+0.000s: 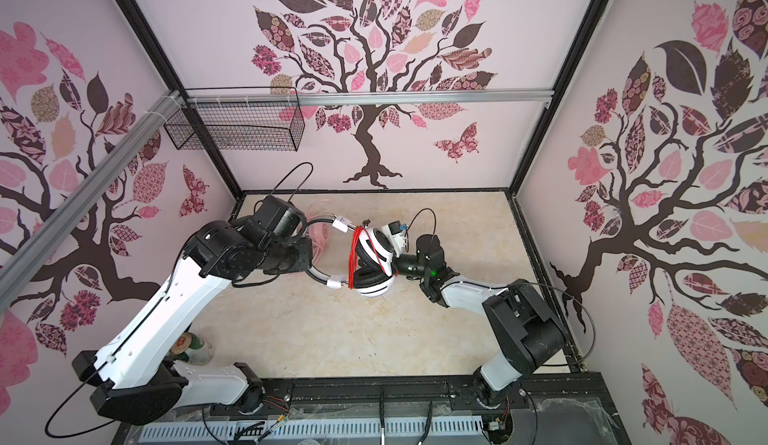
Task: Wrap the headphones
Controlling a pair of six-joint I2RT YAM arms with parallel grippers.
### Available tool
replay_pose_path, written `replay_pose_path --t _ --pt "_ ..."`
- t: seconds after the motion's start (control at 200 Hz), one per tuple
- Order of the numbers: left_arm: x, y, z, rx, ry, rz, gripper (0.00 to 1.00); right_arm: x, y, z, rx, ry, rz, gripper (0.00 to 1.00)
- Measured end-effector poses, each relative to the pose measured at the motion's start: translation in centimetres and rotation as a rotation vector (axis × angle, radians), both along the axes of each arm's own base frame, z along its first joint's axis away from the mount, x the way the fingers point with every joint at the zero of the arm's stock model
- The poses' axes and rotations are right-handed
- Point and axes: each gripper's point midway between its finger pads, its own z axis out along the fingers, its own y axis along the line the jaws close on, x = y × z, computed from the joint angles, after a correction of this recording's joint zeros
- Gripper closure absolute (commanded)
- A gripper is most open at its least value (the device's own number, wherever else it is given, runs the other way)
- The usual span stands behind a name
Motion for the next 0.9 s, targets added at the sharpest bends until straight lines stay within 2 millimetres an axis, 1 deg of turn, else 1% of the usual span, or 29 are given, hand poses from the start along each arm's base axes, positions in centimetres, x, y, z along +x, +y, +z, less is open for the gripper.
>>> replay_pose_path --t 0.075,0.135,0.225,0.36,0.51,0.66,0.725,0.79,0.9 --pt "0.0 -0.1 0.0 -0.003 0.003 -0.002 1.00 0.1 0.1 -0.3 -0.003 -0.010 0.001 0.31" --pt "-0.1 -0.1 0.0 -0.005 0.004 -0.004 1.00 0.2 0.1 -0.4 -0.003 -0.018 0.002 0.37" --pt "-0.1 -0.1 0.0 -0.006 0.005 -0.004 1.00 0.1 0.2 -0.4 0.003 -0.022 0.014 0.52" --pt "-0.1 -0.1 0.0 -0.006 0.004 -0.004 1.00 -0.3 0.5 0.0 0.031 -0.022 0.049 0.72" --pt "0.0 0.0 0.0 -0.001 0.000 0.000 1.00 -1.4 0.7 -0.1 0.059 -0.008 0.081 0.79" --pt "0.3 0.4 0.1 0.005 -0.011 0.036 1.00 -3.1 0.9 -1.5 0.060 0.054 0.105 0.93" --pt "0.5 0.2 0.0 -0.025 -0.014 0.070 1.00 -3.9 1.2 -2.0 0.059 0.081 0.113 0.98" --pt "0.6 -0.4 -0.7 -0.086 -0.009 0.105 1.00 -4.6 1.5 -2.6 0.057 0.113 0.115 1.00" --pt "0.5 -1.2 -3.3 -0.171 0.042 0.181 1.00 -5.3 1.7 -3.6 0.042 0.184 0.092 1.00"
